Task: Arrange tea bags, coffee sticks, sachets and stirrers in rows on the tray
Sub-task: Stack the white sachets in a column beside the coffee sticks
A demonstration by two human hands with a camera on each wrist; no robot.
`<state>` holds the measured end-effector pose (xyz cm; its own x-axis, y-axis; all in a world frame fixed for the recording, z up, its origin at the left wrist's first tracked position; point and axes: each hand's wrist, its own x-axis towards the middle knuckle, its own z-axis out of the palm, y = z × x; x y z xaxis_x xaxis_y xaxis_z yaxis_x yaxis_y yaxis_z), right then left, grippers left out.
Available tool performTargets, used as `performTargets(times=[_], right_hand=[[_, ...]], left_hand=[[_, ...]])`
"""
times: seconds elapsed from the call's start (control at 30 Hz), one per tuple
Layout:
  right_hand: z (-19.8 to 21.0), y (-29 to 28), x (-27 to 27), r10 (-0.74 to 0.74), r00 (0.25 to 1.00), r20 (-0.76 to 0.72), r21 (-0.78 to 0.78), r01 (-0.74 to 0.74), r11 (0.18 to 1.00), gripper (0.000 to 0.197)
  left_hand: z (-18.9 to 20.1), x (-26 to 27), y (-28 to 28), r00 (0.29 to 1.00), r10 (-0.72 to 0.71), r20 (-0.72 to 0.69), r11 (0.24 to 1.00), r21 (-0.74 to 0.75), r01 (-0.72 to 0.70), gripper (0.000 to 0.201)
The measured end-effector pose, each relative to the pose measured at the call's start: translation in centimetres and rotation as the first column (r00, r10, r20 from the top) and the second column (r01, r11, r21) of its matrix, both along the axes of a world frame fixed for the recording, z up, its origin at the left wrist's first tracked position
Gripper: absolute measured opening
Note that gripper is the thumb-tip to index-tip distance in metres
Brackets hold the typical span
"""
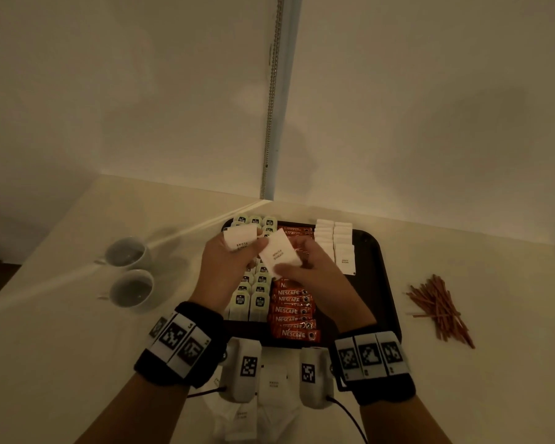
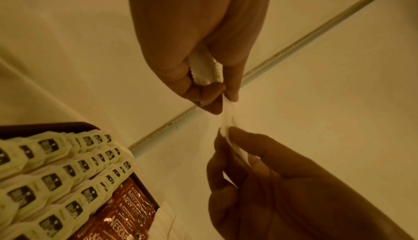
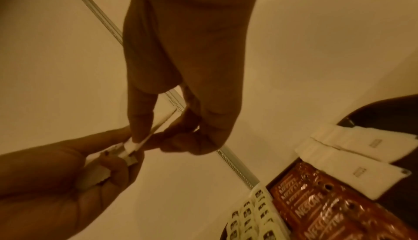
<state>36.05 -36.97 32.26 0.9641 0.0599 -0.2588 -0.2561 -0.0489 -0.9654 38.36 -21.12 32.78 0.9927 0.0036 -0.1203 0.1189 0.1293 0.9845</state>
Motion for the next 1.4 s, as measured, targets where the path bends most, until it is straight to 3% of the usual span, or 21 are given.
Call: performTargets(times=[0.23,0.4,0.53,0.63,0.7,0.8,0.93,1.1,1.4], right_hand=[[-0.9,0.2,-0.3,-0.111,0.994,0.002,0.171,0.109,0.979,0.035],[-1.4,0.0,-0.5,-0.169,0.986,0.008,0.199,0.165,0.966,0.014],[-2.3,-0.9,-0.7,-0.218,0.976,-0.017,0.173,0.218,0.960,0.009],[-3.7,-3.0,-0.8,-0.299,0.953,-0.056,0.198,0.304,0.932,0.007],[-5.4,-5.2,-0.5,-0.377,0.924,-0.069,0.106,0.383,0.918,0.012],[-9.1,-9.3,0.4,-0.479,0.875,-0.075,-0.173,0.461,0.870,0.019],[-12.6,-13.3,1.4,-0.495,0.869,-0.003,-0.571,0.405,0.714,0.019],[-14.0,-14.8,2.6,-0.493,0.870,-0.030,-0.672,0.348,0.654,0.018],[-14.9,-14.9,4.5,-0.530,0.848,-0.023,-0.684,0.373,0.627,0.019]], left_hand=[[0.2,-0.3,-0.2,0.998,-0.025,0.058,0.991,0.130,0.017,0.012],[0.5,0.1,-0.7,0.998,0.001,0.056,0.992,0.128,-0.008,0.012],[-0.2,0.2,-0.9,0.998,-0.016,-0.059,0.995,0.095,0.021,0.002],[-0.7,0.1,-0.6,0.983,-0.030,-0.181,0.999,-0.036,0.024,0.012],[-0.9,0.1,0.0,0.972,-0.028,-0.235,0.994,-0.112,0.001,0.016],[-1.6,0.1,0.8,0.958,-0.006,-0.286,0.985,-0.165,-0.043,0.018],[-2.2,0.2,1.3,0.934,-0.005,-0.357,0.976,-0.203,-0.072,0.022],[-2.5,0.8,1.0,0.927,-0.015,-0.376,0.977,-0.201,-0.066,0.025],[-2.4,0.7,1.3,0.922,-0.009,-0.388,0.951,-0.287,-0.112,0.027]])
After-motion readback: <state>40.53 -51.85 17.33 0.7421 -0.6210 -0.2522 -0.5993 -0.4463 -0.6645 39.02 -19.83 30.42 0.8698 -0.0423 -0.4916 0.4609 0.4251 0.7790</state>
